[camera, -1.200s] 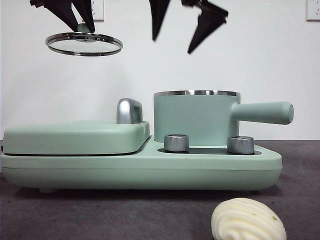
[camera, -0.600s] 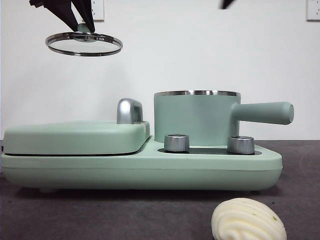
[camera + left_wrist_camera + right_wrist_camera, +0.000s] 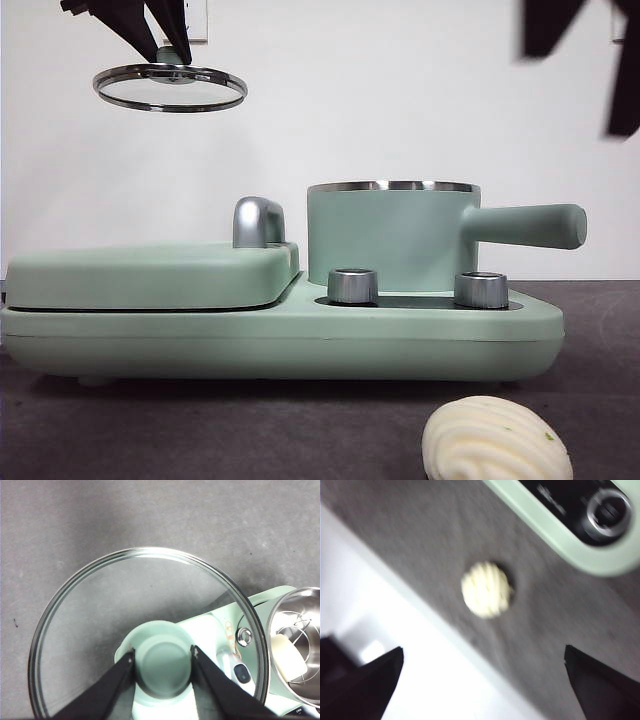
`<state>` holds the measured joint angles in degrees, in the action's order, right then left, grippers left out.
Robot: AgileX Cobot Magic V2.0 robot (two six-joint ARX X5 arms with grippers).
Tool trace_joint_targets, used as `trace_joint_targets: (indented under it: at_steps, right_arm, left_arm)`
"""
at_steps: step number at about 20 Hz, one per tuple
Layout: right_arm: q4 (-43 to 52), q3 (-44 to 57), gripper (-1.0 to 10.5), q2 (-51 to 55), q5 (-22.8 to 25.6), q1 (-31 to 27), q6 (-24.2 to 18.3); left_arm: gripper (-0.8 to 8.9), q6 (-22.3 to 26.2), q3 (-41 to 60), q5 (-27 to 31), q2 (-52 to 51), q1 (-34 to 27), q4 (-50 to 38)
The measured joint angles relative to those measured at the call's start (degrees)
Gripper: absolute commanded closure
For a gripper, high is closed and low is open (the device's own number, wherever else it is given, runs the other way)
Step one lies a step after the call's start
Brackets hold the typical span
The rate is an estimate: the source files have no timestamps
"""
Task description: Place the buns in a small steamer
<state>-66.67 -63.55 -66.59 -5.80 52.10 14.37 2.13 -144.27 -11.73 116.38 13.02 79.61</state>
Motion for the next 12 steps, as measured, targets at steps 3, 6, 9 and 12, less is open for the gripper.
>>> trace_joint_targets:
  at_steps: [3,6,9,12]
  right_arm:
    - [8.6,7.9,4.3,-0.2,-0.2,1.8,3.7]
    - [17.4,16.2,4.3,-0.2,-0.2,2.7,5.7]
    - [24.2,22.0,4.3,-1.5,-0.2,2.7,6.8]
    - [28.3,24.5,4.4,-2.7,-0.2,2.7,6.9]
  left_arm:
    - [7.60,0.0,0.0,0.0,0.0,0.2,0.0]
    - [7.60,0.0,0.0,0.0,0.0,0.3,0.0]
    - [7.60,0.0,0.0,0.0,0.0,0.3,0.0]
    - [7.60,0.0,0.0,0.0,0.0,0.3,0.0]
